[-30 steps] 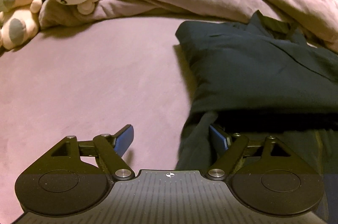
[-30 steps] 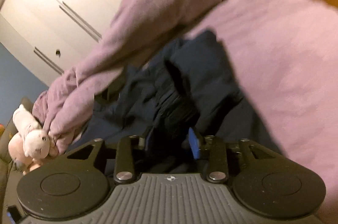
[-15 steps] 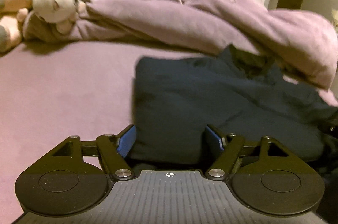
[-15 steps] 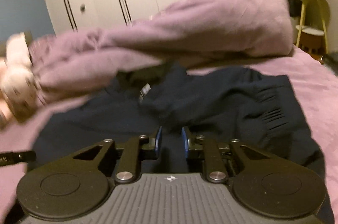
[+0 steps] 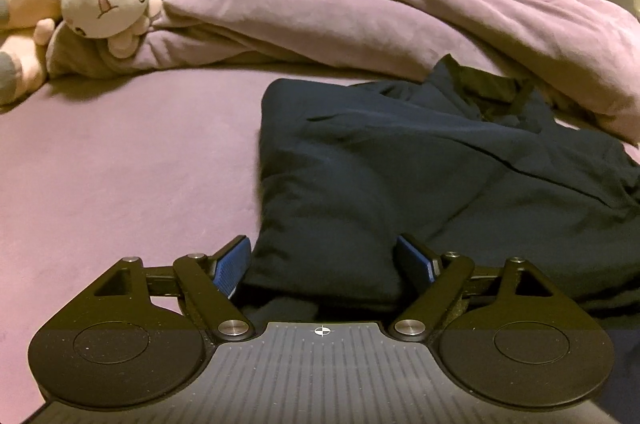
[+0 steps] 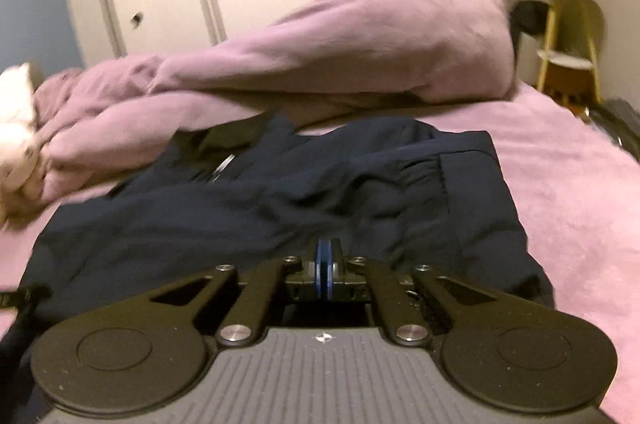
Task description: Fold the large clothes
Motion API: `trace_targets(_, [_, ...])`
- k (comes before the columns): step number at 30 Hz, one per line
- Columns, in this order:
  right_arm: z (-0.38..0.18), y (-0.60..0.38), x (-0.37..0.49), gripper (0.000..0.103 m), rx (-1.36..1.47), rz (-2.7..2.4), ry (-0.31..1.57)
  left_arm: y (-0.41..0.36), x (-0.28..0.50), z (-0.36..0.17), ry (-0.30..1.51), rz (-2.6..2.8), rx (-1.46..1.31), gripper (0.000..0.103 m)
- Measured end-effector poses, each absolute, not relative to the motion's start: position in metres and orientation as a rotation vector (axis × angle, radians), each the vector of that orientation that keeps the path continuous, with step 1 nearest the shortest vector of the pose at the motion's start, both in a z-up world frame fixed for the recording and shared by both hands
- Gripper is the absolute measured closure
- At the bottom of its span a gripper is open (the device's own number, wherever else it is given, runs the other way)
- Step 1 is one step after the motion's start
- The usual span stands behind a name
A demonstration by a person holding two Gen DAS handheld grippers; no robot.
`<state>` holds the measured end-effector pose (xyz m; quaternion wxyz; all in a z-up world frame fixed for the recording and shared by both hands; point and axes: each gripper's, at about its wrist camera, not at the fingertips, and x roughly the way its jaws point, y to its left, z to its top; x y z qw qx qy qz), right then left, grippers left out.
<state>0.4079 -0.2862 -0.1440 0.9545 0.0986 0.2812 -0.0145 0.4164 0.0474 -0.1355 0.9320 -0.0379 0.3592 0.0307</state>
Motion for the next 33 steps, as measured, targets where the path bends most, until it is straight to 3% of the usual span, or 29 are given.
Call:
trace_targets(15, [-0.164, -0.279, 0.416, 0.103, 0.047, -0.066, 0.716, 0.042, 0.414, -0.138, 0.800, 0.105, -0.038, 0.014])
trace_targets(19, [-0.139, -0.298, 0.399, 0.103, 0.234, -0.046, 0.799, 0.056, 0.398, -0.122, 0.834, 0.124, -0.085, 0.016])
trace_targets(22, [-0.128, -0.320, 0.347, 0.076, 0.329, -0.046, 0.816, 0.066, 0.368, -0.107, 0.870, 0.107, -0.043, 0.020])
trace_targets(24, [-0.125, -0.334, 0.295, 0.075, 0.355, -0.036, 0.806, 0.076, 0.336, -0.093, 0.869, 0.044, -0.059, 0.020])
trace_targets(26, [-0.124, -0.347, 0.242, 0.062, 0.404, -0.030, 0.797, 0.084, 0.296, -0.080, 0.865, -0.024, -0.092, 0.019])
trace_targets(30, [-0.128, -0.370, 0.135, 0.055, 0.501, -0.083, 0.793, 0.100, 0.216, -0.073, 0.878, -0.068, -0.132, 0.017])
trace_targets(33, [-0.131, -0.379, 0.079, 0.044, 0.530, -0.135, 0.775, 0.115, 0.167, -0.079, 0.922, -0.057, -0.188, 0.017])
